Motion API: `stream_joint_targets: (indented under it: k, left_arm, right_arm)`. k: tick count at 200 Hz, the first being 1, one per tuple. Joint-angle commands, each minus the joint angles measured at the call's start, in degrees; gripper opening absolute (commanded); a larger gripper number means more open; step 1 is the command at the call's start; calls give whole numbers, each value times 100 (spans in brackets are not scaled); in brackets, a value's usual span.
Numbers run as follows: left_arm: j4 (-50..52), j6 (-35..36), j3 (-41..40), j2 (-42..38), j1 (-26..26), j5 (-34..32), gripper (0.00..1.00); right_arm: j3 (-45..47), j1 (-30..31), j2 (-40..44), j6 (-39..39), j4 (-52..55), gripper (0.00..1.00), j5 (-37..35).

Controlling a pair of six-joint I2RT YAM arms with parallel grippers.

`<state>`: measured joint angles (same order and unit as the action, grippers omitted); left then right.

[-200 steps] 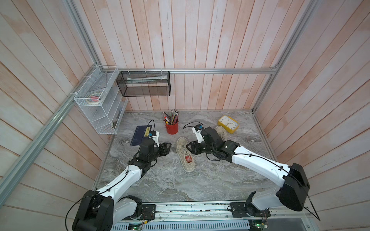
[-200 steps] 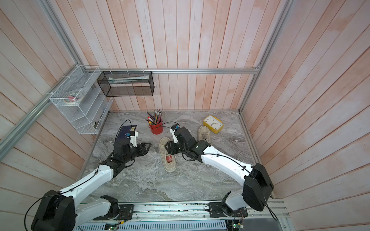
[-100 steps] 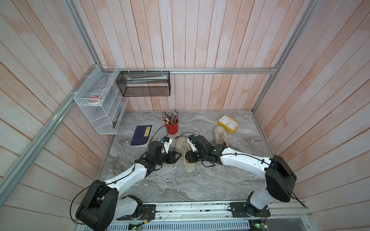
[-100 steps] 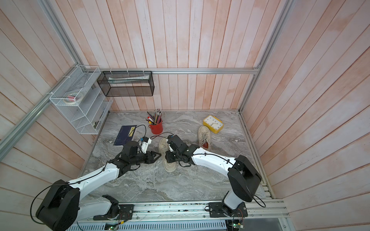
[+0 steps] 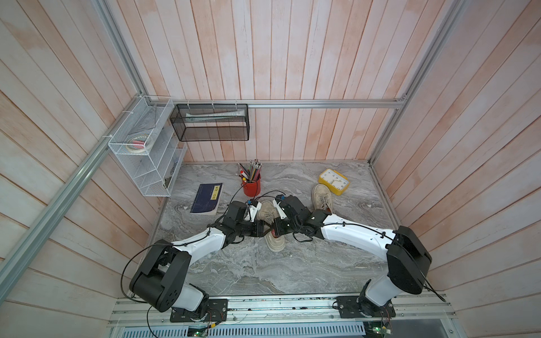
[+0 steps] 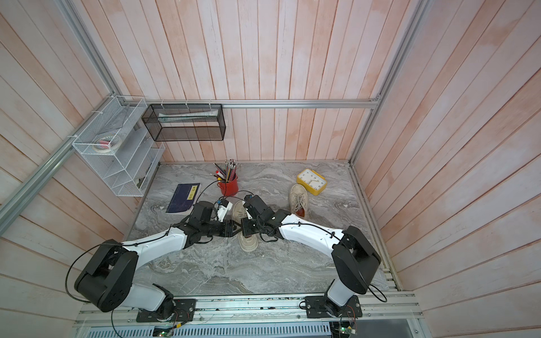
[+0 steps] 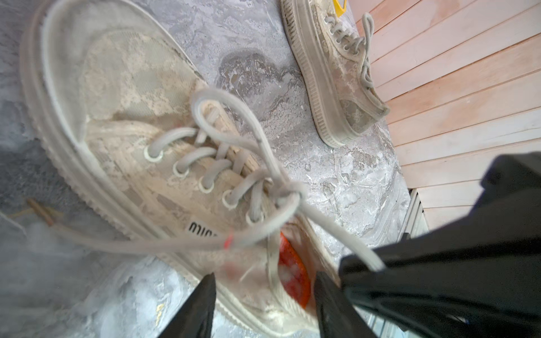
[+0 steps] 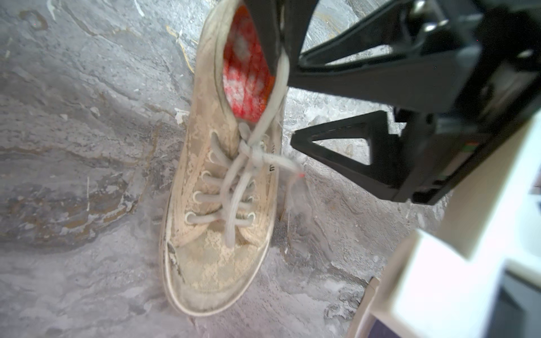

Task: Remove the insole from the shoe
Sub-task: Untie the shoelace on the shoe.

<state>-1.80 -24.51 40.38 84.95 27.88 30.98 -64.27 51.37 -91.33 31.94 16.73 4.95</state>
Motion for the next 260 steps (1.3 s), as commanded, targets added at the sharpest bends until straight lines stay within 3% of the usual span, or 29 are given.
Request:
stream_joint_targets:
  k: [1,56,111,150,167,201,233,260]
  left_arm:
    - [314,179,298,226,83,-272,58]
    - [610,302,585,582,135,-951,49]
    - [549,341,523,462,139,-1168,45]
    - [515,315,465,387,139,-1206,45]
    - [488,292,432,270,141,-1184,51]
    - [454,233,-43,-635,124,-1337,57]
    - [1135,-20,-554,-1973,30,-2497,57]
    - [2181,-1023,-736,-3015,-336,-3999,52]
  right_arm:
    - [-206,-15,372,-5,-196,0,66]
    - [-375,-3,931,-93,-304,0,-159]
    - [-989,0,1066,-414,-238,0,-568]
    - [-1195,-13,966,-566,-402,0,-702]
    - [-1191,-30,808,-571,-531,0,-673]
    - [-1377,-125,194,-540,-744,0,-527]
    - [-1641,-169,-511,-620,-972,0,-346]
    - [-2095,-171,-1299,-872,-999,2,-216]
